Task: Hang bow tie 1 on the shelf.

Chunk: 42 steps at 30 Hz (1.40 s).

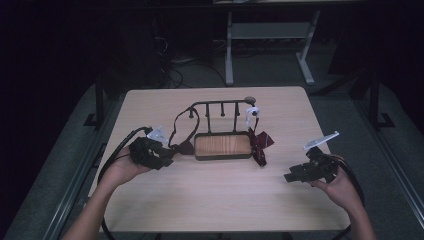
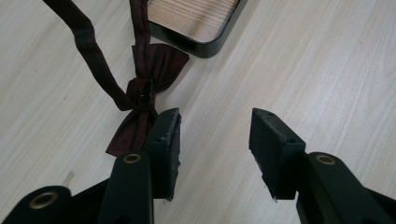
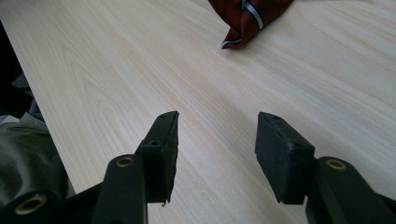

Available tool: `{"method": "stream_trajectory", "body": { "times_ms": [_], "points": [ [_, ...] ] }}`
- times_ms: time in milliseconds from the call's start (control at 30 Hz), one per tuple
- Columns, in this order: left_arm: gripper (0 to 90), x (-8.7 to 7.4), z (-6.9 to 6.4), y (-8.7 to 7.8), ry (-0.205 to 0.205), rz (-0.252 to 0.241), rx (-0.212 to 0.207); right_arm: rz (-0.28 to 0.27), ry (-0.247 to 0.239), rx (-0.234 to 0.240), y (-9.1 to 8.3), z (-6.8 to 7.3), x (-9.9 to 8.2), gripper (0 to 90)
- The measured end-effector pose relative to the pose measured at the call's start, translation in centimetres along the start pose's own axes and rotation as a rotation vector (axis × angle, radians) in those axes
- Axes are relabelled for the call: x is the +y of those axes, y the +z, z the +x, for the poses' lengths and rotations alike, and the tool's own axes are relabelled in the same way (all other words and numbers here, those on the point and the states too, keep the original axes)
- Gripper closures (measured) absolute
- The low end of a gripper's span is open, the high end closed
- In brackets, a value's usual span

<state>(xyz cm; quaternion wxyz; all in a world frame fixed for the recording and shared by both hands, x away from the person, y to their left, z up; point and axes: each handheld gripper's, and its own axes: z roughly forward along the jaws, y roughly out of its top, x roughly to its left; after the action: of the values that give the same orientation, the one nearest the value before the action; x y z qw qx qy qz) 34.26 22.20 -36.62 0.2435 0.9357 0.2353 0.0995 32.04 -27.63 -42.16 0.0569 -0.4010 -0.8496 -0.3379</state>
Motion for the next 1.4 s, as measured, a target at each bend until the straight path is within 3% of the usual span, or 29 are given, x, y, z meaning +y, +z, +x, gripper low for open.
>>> {"method": "stream_trajectory", "body": {
  "times_ms": [1000, 1400],
  "points": [
    [45.5, -2.1, -0.9, 1.6, -0.022, -0.035, -0.014, 0.012, 0.013, -0.002, 0.2, -0.1, -0.4, 48.8],
    [41.9, -3.6, -1.6, 1.9, -0.03, -0.069, 0.004, 0.005, 0.016, 0.004, 0.4, -0.1, -0.7, 48.8]
  ]
}}
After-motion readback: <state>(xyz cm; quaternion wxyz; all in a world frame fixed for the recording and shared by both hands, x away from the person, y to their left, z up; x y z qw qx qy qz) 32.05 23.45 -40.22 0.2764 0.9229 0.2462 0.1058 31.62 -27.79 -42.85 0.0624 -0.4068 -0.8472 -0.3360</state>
